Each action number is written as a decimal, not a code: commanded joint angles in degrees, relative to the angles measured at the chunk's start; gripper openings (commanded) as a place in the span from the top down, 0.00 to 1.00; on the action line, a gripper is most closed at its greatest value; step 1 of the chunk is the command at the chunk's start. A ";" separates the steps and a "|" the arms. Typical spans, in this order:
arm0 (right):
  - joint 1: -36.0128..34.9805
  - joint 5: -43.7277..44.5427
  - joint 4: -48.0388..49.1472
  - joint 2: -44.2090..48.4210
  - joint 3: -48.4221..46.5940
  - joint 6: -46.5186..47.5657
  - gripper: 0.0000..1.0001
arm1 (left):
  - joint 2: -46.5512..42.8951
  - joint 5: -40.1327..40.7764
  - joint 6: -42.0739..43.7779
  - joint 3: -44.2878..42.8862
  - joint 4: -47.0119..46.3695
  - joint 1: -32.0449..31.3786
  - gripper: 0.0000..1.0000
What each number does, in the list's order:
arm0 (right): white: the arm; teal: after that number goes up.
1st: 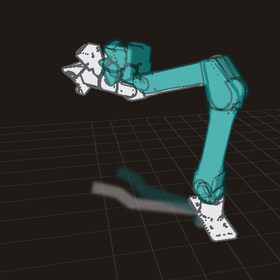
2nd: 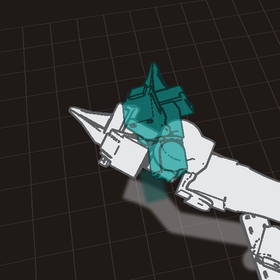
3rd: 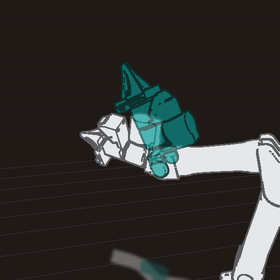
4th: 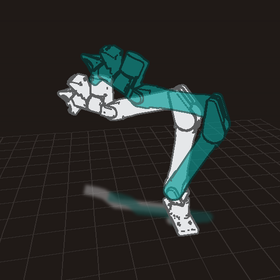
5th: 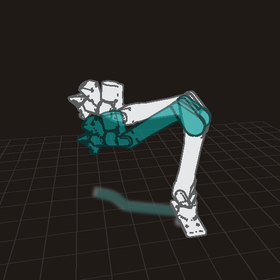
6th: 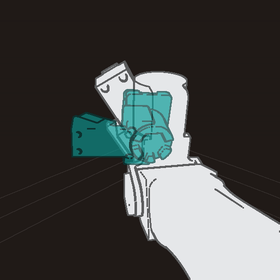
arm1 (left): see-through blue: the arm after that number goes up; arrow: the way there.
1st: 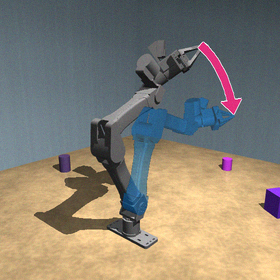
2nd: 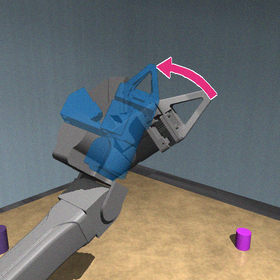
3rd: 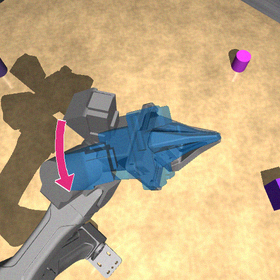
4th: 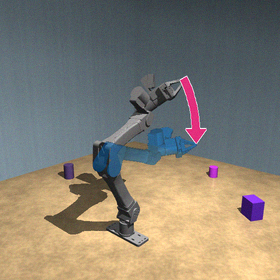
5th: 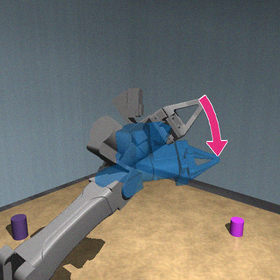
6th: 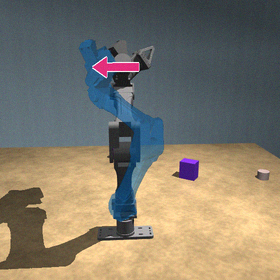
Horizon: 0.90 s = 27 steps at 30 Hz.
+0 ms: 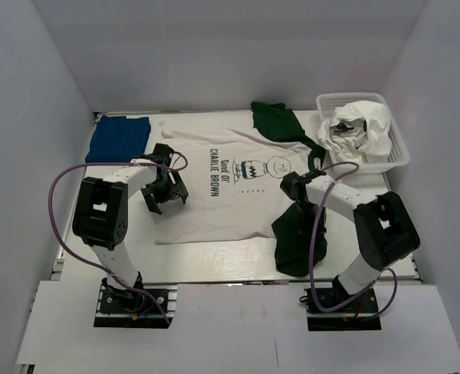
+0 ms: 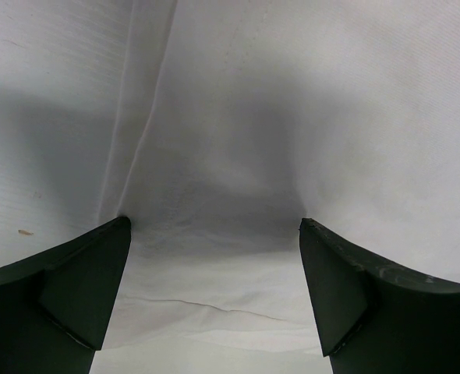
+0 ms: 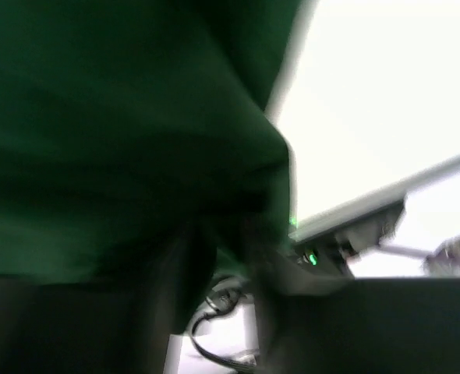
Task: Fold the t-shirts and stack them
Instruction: Flatten out the tshirt
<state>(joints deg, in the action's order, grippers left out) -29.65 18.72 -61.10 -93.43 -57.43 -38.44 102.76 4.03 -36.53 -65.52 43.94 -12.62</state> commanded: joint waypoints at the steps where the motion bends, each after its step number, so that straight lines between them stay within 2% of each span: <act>1: 0.03 1.50 -10.69 5.53 3.98 -8.04 0.69 | -1.60 2.47 -0.29 0.92 -1.40 0.14 0.01; 2: 0.20 1.06 -12.88 9.02 4.95 -9.71 0.81 | -0.99 2.47 -0.29 0.92 -0.88 0.14 0.01; 3: 0.03 -0.16 -13.95 10.01 5.31 -10.69 0.98 | -0.98 2.47 -0.29 0.92 -0.88 0.14 0.01; 5: 0.20 -4.11 -13.96 15.28 6.45 -10.70 1.00 | -0.46 3.00 -0.29 0.92 -0.88 0.14 0.01; 8: 0.21 -14.72 -13.87 21.85 9.78 -11.93 1.00 | -0.46 2.48 -0.29 0.92 -0.88 0.14 0.01; 9: -0.06 -16.33 -13.43 23.02 10.66 -10.88 0.97 | 0.24 2.47 -0.29 0.92 -1.40 0.66 0.01; 10: -0.15 -17.65 -13.34 25.64 10.93 -11.05 0.85 | 0.25 1.60 -0.29 0.92 -1.40 0.67 0.01; 12: 0.03 -21.36 -14.04 30.02 9.89 -9.22 0.73 | 0.86 0.89 -0.29 0.39 -1.40 0.67 0.01; 14: 0.20 -21.53 -14.22 31.81 9.35 -8.76 0.38 | 1.47 1.41 -0.29 -0.13 -1.40 0.67 0.01; 15: 0.21 -21.62 -14.13 32.86 9.35 -9.02 0.10 | 1.48 1.42 -0.29 -0.14 -1.40 0.67 0.01; 21: 0.03 -19.00 -13.34 30.06 8.83 -5.69 0.10 | 1.48 1.94 -0.29 -1.19 -1.40 0.67 0.01; 27: 0.29 -15.73 1.85 29.10 5.41 -2.45 0.10 | 1.48 2.47 -0.29 -1.72 -0.79 1.19 0.01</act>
<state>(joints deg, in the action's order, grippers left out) -29.58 1.30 -68.03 -63.55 -48.45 -43.81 103.53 5.39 -36.60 -66.26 44.34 -12.40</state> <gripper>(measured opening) 0.902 0.987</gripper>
